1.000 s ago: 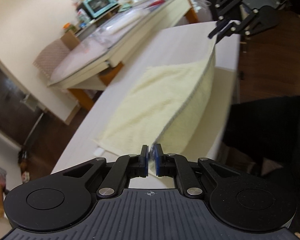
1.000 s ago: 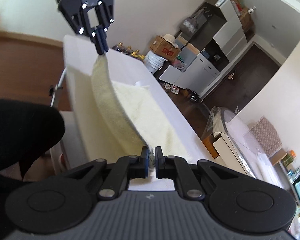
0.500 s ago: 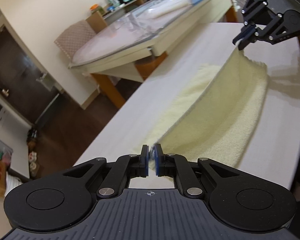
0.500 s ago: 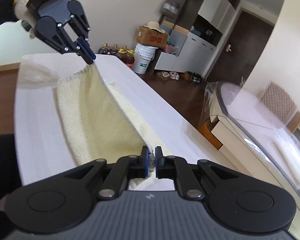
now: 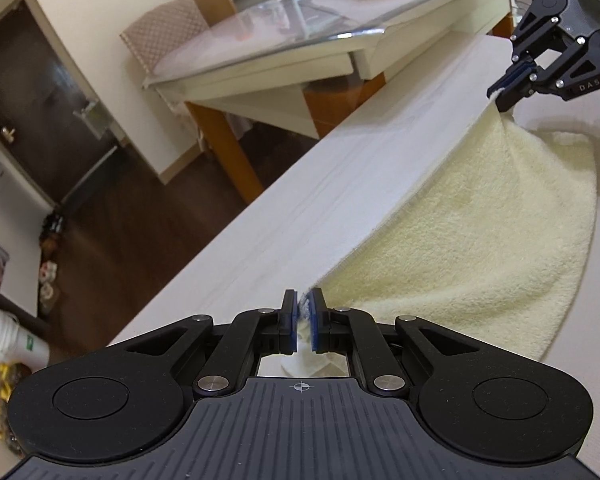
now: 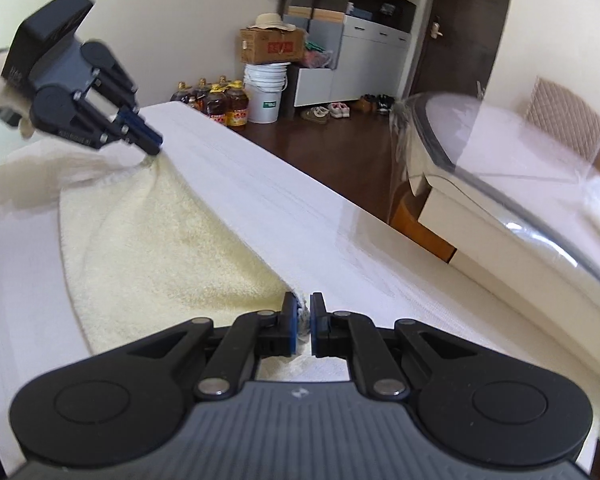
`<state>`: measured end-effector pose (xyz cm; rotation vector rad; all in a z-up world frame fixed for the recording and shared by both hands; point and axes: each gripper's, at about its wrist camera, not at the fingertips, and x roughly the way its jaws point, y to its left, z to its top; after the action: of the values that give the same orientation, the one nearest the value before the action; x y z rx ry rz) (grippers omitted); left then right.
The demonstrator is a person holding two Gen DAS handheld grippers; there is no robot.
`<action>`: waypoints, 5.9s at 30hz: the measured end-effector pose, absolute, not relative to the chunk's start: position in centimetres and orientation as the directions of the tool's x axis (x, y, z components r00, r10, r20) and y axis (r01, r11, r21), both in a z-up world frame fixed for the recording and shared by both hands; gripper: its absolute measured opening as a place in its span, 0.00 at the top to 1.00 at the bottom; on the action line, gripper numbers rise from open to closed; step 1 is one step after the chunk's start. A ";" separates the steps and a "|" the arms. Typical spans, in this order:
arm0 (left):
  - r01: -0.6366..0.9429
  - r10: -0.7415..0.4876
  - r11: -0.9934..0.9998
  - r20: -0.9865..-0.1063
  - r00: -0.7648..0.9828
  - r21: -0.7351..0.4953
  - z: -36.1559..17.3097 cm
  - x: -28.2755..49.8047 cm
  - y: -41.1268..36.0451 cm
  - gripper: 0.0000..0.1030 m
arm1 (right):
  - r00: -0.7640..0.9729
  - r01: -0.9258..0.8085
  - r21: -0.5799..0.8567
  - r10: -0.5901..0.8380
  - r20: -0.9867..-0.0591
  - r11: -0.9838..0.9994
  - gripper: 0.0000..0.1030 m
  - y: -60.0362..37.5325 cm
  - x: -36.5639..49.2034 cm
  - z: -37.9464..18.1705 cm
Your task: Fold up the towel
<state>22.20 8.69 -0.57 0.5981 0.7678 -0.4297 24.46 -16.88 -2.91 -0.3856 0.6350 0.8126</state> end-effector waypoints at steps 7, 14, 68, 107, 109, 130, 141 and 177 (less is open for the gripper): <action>0.546 -0.109 0.758 -0.757 0.645 0.356 -1.9 22.9 8.8 0.94 | 0.488 -0.732 -0.005 0.518 -0.702 0.682 0.89 -16.7 26.2 -4.1; 0.528 -0.108 0.775 -0.749 0.654 0.349 -2.3 23.0 9.3 0.91 | 0.534 -0.690 -0.007 0.502 -0.680 0.724 0.75 -17.3 26.1 -4.2; 0.493 -0.205 0.839 -0.703 0.681 0.232 -1.0 20.5 8.0 0.73 | 0.609 -0.659 -0.007 0.528 -0.592 0.752 0.78 -14.7 20.0 -3.5; 0.212 -0.021 0.955 -0.663 0.748 0.209 0.6 14.8 20.2 0.31 | 0.637 -0.768 -0.543 0.494 -0.592 0.340 0.79 8.0 8.5 -6.5; 0.247 -0.041 0.943 -0.657 0.753 0.224 0.5 14.2 20.0 0.31 | 0.647 -0.758 -0.563 0.486 -0.588 0.328 0.85 8.3 8.4 -7.0; 0.763 -0.356 0.419 -0.684 0.637 0.492 -1.8 6.6 9.3 0.64 | 0.280 -0.946 -0.024 0.776 -0.566 0.324 0.92 -7.3 9.5 1.9; 0.863 -0.321 0.292 -0.808 0.494 0.411 -2.0 4.3 7.7 0.89 | 0.356 -0.914 -0.039 0.755 -0.551 0.403 0.72 -10.2 4.6 -1.7; 0.836 -0.306 0.292 -0.783 0.542 0.464 4.8 6.8 2.0 0.89 | 0.516 -0.822 0.002 0.746 -0.421 0.570 0.92 -13.2 5.1 -0.7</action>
<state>6.81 2.04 4.80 0.9990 0.6341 -0.8324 5.08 -13.23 -0.70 -0.2080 0.4007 0.9494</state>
